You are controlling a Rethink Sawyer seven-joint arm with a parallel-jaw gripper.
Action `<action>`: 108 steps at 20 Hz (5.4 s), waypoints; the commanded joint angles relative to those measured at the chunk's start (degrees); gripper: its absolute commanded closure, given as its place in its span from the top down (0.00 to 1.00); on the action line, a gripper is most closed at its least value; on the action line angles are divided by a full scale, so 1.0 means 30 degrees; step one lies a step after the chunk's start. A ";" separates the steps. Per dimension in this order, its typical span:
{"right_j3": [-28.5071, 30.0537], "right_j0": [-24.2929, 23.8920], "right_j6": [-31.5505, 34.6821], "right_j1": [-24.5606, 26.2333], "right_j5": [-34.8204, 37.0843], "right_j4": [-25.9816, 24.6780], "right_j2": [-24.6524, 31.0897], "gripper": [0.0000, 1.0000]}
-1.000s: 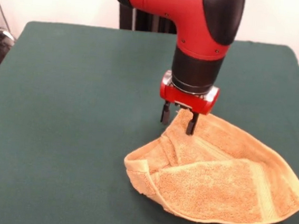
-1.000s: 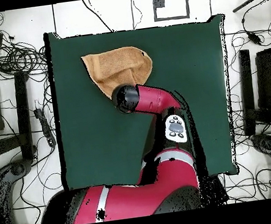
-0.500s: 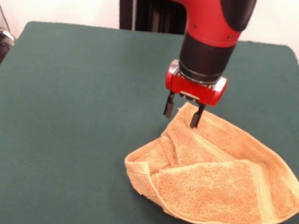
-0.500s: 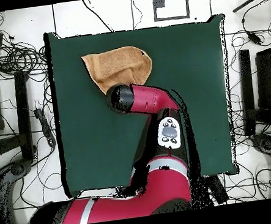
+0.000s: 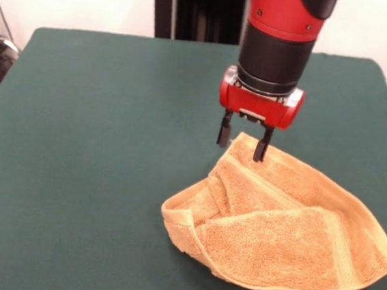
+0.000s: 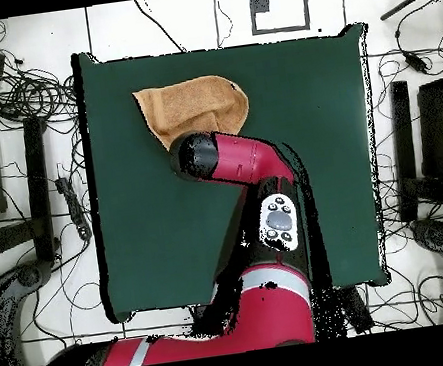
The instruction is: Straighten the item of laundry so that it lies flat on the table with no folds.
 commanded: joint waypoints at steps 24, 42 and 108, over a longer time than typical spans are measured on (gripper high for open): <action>0.4255 0.0653 0.5813 0.0639 -0.1243 0.2814 0.1581 1.00; 0.3748 0.0976 0.5521 0.1444 -0.2095 0.3877 0.1786 1.00; 0.3699 -0.0436 0.2550 0.1846 -0.2907 0.2246 0.1414 1.00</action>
